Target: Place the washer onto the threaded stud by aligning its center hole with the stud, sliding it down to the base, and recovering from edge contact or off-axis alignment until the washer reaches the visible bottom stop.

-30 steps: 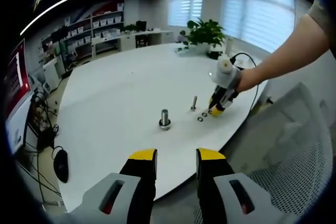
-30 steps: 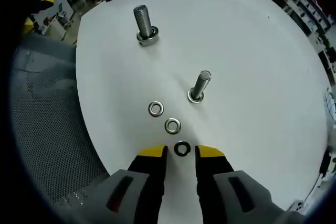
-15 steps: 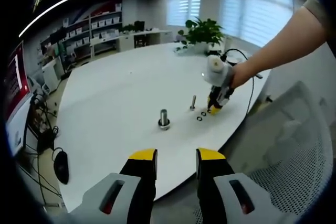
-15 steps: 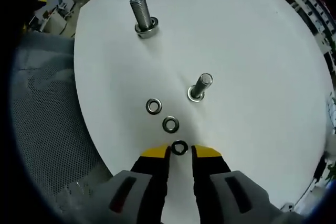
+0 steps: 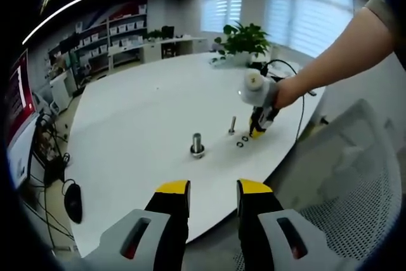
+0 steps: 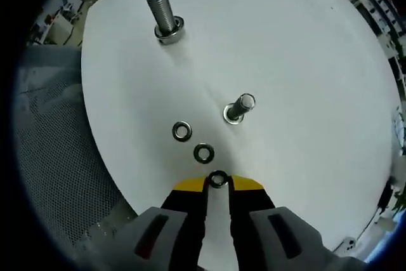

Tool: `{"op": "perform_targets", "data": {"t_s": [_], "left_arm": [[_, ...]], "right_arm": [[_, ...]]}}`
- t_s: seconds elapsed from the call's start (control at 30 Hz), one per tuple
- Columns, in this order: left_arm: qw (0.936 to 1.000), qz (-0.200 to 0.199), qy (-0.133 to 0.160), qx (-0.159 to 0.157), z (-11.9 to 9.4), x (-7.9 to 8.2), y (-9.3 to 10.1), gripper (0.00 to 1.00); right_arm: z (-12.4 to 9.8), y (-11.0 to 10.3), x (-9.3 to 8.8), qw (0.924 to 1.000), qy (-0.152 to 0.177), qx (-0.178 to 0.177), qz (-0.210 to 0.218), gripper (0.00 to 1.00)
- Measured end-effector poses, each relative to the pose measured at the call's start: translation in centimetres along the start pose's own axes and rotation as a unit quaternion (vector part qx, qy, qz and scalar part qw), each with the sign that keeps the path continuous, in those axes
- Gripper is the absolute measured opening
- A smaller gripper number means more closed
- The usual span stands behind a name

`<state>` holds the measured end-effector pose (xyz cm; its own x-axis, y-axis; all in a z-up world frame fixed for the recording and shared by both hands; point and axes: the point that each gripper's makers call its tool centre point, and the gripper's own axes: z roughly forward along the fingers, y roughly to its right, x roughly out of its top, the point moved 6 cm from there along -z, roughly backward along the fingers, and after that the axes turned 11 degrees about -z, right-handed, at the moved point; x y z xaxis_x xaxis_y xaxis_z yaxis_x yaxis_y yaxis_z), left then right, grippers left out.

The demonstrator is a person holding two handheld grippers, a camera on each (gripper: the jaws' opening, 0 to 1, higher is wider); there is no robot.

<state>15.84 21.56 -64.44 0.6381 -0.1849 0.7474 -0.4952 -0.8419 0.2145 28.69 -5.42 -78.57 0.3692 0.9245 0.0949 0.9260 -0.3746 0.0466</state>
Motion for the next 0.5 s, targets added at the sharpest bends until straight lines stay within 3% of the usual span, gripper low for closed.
{"op": "perform_targets", "data": {"t_s": [0.3, 0.5], "left_arm": [[1.0, -0.004, 0.009, -0.001, -0.13, 0.19, -0.03, 0.27], [0.9999, -0.005, 0.011, 0.001, -0.19, 0.18, -0.05, 0.27]], "right_arm": [[0.0, -0.58, -0.09, 0.9994, 0.002, -0.031, -0.014, 0.14], [-0.18, -0.4, -0.41, 0.9992, 0.019, -0.034, 0.012, 0.13]]}}
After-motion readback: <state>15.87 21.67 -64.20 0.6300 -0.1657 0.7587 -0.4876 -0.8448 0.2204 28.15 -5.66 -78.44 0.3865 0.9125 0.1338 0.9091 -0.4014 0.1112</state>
